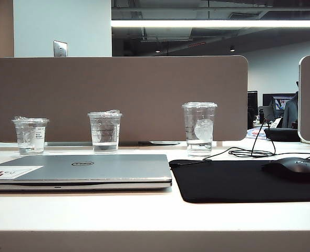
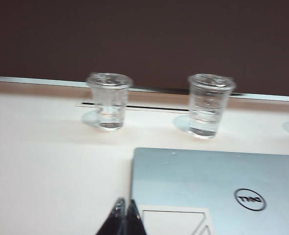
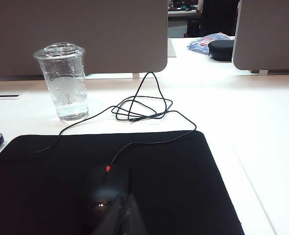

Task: Pick up the coffee cup on the right and place it on the right side of the laptop.

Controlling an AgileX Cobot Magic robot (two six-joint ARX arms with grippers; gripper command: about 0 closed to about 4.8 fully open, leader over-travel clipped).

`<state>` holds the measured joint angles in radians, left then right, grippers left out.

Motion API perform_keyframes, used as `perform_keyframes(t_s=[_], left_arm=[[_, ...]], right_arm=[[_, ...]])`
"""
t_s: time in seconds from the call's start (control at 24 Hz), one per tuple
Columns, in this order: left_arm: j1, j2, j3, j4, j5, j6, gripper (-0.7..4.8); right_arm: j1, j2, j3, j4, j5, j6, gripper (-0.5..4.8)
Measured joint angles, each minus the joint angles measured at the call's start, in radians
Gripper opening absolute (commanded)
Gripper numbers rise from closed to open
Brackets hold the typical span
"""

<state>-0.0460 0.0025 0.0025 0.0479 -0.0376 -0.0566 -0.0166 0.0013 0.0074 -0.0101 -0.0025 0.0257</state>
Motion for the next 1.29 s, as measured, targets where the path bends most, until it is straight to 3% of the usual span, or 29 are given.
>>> perform_keyframes(t_s=[0.54, 0.88, 1.13, 1.29], left_arm=[[0.0, 0.0, 0.001, 0.001, -0.026, 0.037, -0.05], [0.0, 0.016, 0.176, -0.033, 0.012, 0.005, -0.05], [0.0, 0.187, 0.313, -0.062, 0.102, -0.069, -0.05], [0.0, 0.358, 0.415, -0.031, 0.235, -0.072, -0.05]], right_arm=[[0.0, 0.0, 0.003, 0.004, -0.025, 0.0, -0.05], [0.0, 0.114, 0.208, -0.019, -0.026, 0.007, -0.04], [0.001, 0.368, 0.341, 0.116, -0.127, 0.003, -0.05], [0.002, 0.599, 0.444, 0.231, -0.204, 0.003, -0.05]])
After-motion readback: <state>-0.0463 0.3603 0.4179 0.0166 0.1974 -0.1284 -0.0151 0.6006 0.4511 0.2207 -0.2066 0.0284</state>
